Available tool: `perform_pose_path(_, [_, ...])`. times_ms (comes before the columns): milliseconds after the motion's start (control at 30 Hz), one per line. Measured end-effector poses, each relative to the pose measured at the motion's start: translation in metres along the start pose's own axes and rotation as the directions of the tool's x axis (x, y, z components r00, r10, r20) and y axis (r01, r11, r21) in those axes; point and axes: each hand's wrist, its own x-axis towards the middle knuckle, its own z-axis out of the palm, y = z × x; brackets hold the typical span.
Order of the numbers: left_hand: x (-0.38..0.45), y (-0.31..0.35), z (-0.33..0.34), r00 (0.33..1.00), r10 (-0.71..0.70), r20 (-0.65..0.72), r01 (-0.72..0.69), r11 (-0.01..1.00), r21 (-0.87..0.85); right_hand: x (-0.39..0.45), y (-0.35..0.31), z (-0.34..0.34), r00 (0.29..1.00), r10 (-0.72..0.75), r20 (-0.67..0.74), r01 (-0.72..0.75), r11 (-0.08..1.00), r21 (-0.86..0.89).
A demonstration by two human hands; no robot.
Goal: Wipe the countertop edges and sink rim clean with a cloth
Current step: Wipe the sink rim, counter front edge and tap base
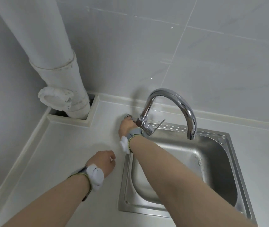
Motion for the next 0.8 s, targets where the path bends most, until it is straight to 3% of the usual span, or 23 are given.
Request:
perform_pose_path(67, [0.003, -0.01, -0.003, 0.999, -0.042, -0.002, 0.042, 0.999, 0.0, 0.008, -0.012, 0.012, 0.992, 0.129, 0.013, -0.129, 0.991, 0.03])
perform_pose_path(100, [0.003, -0.013, -0.006, 0.999, -0.052, -0.009, 0.052, 0.999, 0.003, 0.018, -0.01, 0.025, 0.989, 0.14, -0.048, -0.133, 0.984, 0.118])
perform_pose_path(167, [0.005, -0.021, -0.01, 0.997, -0.082, -0.015, 0.082, 0.996, -0.022, 0.042, -0.004, 0.043, 0.975, 0.054, -0.218, -0.033, 0.994, 0.099])
perform_pose_path(233, [0.005, -0.026, -0.017, 0.993, -0.115, -0.019, 0.114, 0.992, -0.061, 0.046, -0.003, 0.032, 0.964, 0.014, -0.267, 0.005, 0.998, 0.069])
perform_pose_path(267, [0.006, -0.029, -0.021, 0.991, -0.13, -0.024, 0.128, 0.989, -0.075, 0.043, -0.004, 0.024, 0.965, 0.038, -0.259, -0.025, 0.998, 0.056])
perform_pose_path(367, [0.007, -0.038, -0.028, 0.986, -0.163, -0.044, 0.157, 0.981, -0.112, 0.025, -0.018, 0.013, 0.975, 0.214, -0.065, -0.221, 0.968, -0.119])
perform_pose_path(433, [0.005, -0.041, -0.03, 0.983, -0.177, -0.04, 0.172, 0.979, -0.11, 0.02, -0.018, 0.024, 0.988, 0.133, -0.077, -0.15, 0.945, -0.292])
perform_pose_path(500, [0.004, -0.042, -0.031, 0.983, -0.177, -0.044, 0.171, 0.979, -0.114, 0.009, -0.008, 0.044, 1.0, -0.024, 0.0, 0.023, 0.928, -0.371])
perform_pose_path(633, [0.003, -0.034, -0.033, 0.987, -0.148, -0.056, 0.14, 0.982, -0.13, -0.028, 0.004, 0.039, 0.993, -0.029, 0.115, 0.07, 0.926, -0.37])
perform_pose_path(700, [0.001, -0.027, -0.035, 0.989, -0.131, -0.064, 0.121, 0.983, -0.14, -0.043, 0.021, 0.022, 0.991, -0.075, 0.106, 0.107, 0.938, -0.329])
perform_pose_path(800, [-0.002, -0.017, -0.042, 0.993, -0.102, -0.059, 0.093, 0.986, -0.138, -0.049, 0.056, 0.013, 0.99, -0.134, 0.055, 0.14, 0.983, -0.122])
